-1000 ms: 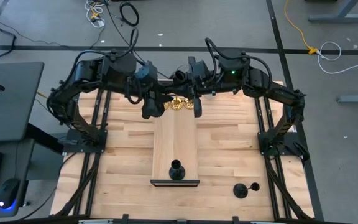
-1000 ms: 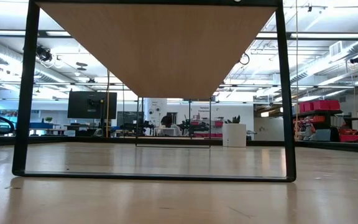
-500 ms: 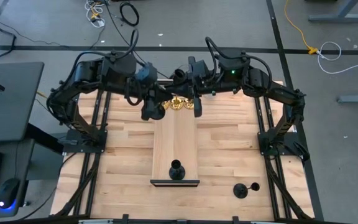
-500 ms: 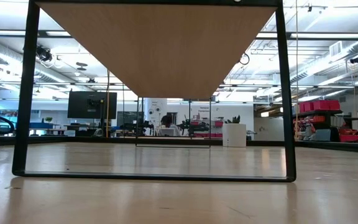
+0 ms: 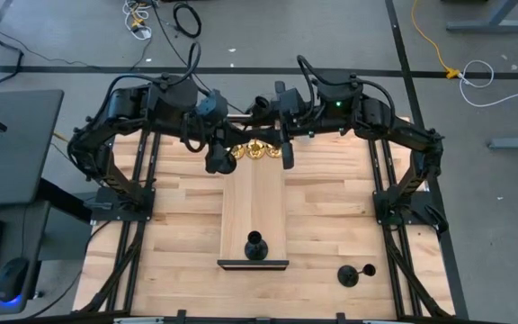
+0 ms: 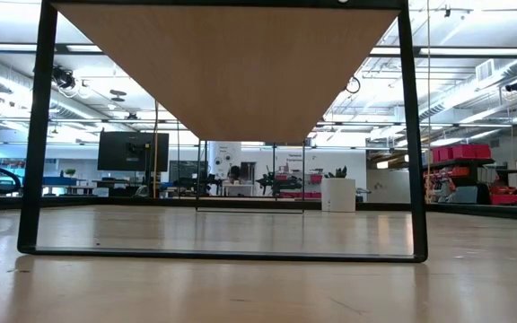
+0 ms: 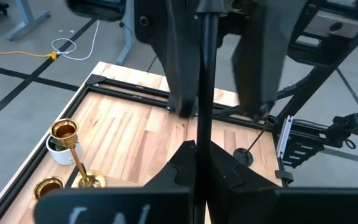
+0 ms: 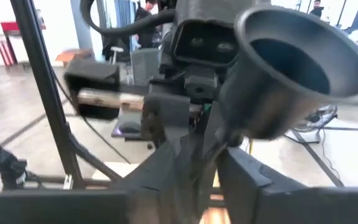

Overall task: Pick & Place candle stick holders
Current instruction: Put the top black candle holder on the shelf aligned with the other black candle holder

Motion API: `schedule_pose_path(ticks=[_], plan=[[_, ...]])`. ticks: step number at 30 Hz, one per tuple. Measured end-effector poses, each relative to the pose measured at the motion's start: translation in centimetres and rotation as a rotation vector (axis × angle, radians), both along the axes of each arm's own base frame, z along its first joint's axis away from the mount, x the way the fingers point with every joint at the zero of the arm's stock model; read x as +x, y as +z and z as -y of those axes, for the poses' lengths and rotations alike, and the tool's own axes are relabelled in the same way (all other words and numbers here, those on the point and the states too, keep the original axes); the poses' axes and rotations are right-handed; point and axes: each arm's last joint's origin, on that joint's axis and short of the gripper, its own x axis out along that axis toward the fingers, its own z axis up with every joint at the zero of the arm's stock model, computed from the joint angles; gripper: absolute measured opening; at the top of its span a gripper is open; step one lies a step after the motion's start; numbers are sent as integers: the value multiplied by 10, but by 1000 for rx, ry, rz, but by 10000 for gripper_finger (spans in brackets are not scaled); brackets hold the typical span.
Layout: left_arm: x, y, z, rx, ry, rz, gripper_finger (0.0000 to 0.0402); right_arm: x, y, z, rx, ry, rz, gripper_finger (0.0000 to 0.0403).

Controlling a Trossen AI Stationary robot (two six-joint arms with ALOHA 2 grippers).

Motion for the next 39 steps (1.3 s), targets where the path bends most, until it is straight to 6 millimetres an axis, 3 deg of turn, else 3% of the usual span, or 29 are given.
schedule_pose_path(ticks=[6, 10, 16, 22, 33, 39], plan=[[0, -1, -1, 8, 15, -9, 13, -20, 6, 0, -25, -60, -42, 178], [-1, -1, -1, 20, 34, -12, 10, -35, 5, 0, -38, -111, -115, 202], [-1, -2, 2, 33, 40, -24, 10, -58, 4, 0, -33, -145, -220, 208], [-5, -3, 17, 90, 23, -53, 10, -75, 5, -1, -18, -146, -269, 208], [-22, -8, 54, 145, 42, -117, 10, -80, -2, -1, 27, -158, -366, 208], [-23, -29, 80, 142, 49, -171, 10, -82, -6, -1, 48, -164, -412, 208]])
